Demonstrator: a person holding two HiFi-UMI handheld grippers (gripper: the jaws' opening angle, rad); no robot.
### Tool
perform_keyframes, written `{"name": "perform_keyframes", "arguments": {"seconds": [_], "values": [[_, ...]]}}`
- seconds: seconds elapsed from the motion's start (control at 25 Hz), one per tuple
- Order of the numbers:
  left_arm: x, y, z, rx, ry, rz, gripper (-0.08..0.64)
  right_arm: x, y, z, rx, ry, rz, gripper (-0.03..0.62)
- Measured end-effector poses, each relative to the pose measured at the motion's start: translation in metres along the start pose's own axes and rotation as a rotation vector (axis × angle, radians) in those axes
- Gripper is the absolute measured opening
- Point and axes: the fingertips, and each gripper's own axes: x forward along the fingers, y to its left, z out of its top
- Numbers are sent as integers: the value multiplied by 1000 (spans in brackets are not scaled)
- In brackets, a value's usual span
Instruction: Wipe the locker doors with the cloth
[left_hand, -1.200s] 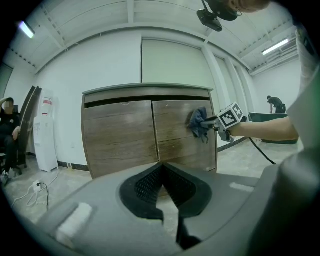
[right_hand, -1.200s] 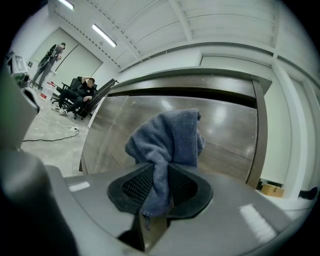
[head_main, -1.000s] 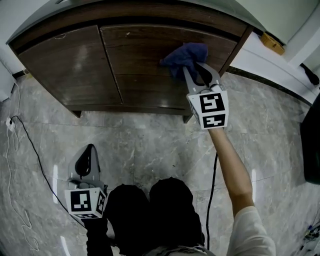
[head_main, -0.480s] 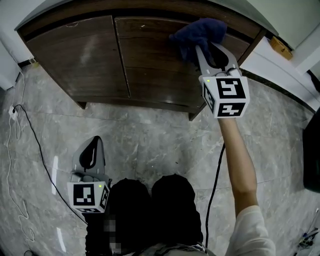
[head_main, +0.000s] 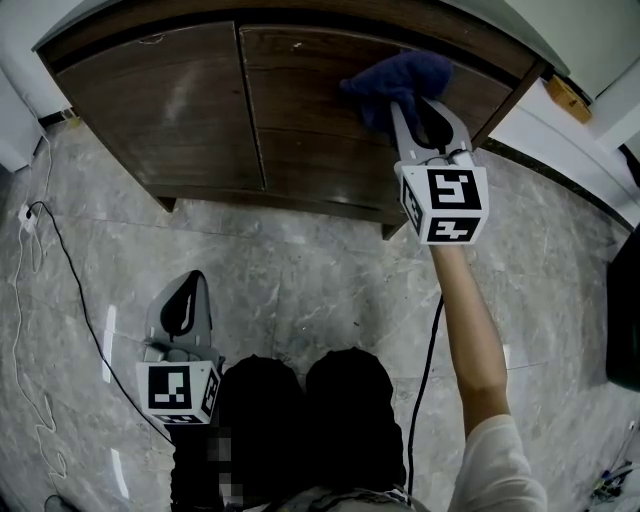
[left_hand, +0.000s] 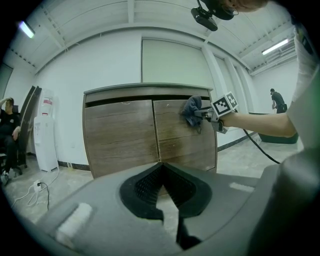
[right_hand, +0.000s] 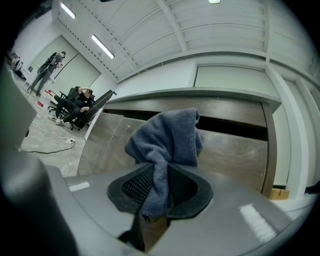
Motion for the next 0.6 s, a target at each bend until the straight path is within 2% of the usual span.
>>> {"name": "perform_keyframes", "arguments": {"seconds": [0.6], "values": [[-2, 11, -10, 0, 29, 20, 0, 2, 60, -112, 109, 138, 49, 91]]}}
